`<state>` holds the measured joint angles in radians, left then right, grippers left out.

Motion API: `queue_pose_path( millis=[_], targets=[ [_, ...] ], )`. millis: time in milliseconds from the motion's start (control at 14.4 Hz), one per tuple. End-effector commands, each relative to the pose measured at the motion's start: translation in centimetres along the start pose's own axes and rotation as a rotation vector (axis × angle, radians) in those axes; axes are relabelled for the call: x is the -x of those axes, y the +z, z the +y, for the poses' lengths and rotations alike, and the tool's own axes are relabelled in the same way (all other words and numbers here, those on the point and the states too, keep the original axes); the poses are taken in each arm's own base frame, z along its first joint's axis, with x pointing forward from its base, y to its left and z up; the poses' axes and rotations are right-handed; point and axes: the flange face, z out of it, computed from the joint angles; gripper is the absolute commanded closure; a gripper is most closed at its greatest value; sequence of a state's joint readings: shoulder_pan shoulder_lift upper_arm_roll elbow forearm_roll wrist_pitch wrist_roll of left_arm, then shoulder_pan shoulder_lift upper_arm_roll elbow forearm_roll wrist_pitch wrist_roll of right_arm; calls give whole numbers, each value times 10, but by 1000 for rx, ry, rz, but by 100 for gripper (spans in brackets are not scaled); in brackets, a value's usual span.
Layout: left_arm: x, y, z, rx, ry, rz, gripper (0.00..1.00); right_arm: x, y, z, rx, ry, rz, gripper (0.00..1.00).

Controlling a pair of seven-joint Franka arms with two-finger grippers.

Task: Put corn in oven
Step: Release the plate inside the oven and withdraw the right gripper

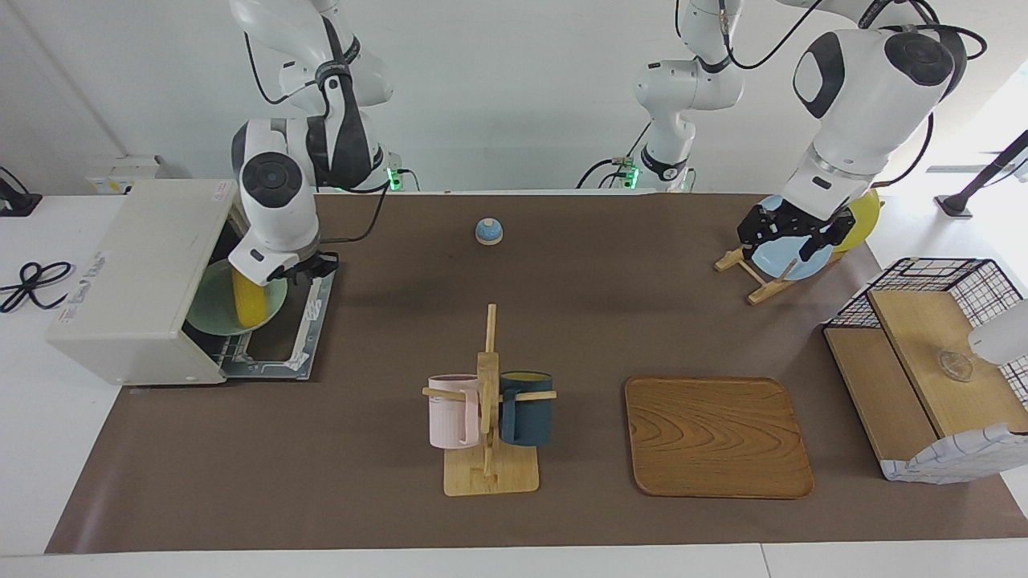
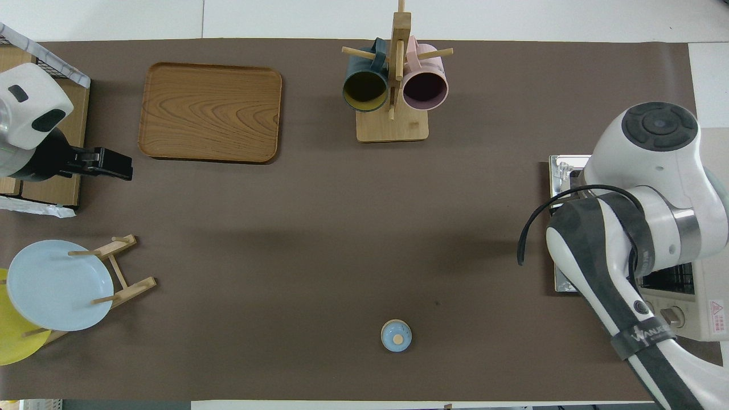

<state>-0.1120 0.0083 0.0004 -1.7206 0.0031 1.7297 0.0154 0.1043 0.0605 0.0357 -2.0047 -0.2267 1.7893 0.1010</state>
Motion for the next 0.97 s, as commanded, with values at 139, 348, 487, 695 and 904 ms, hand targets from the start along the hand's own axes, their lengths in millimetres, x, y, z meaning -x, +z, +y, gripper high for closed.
queue_pose_path(
  millis=[139,348,487,695,904],
  targets=[
    [6,-6,-10,13,-10,12,0,20,44,-33,-96,67,28,100],
    [6,-6,-10,12,-9,12,0,30,79,-43,-120,69,75,100],
    [6,-6,-10,13,-10,12,0,32,85,-36,-122,74,70,100],
    [6,-6,-10,13,-10,12,0,45,108,-35,-135,81,104,100],
    [6,-6,-10,13,-10,12,0,51,121,-19,-141,73,99,100]
  ],
)
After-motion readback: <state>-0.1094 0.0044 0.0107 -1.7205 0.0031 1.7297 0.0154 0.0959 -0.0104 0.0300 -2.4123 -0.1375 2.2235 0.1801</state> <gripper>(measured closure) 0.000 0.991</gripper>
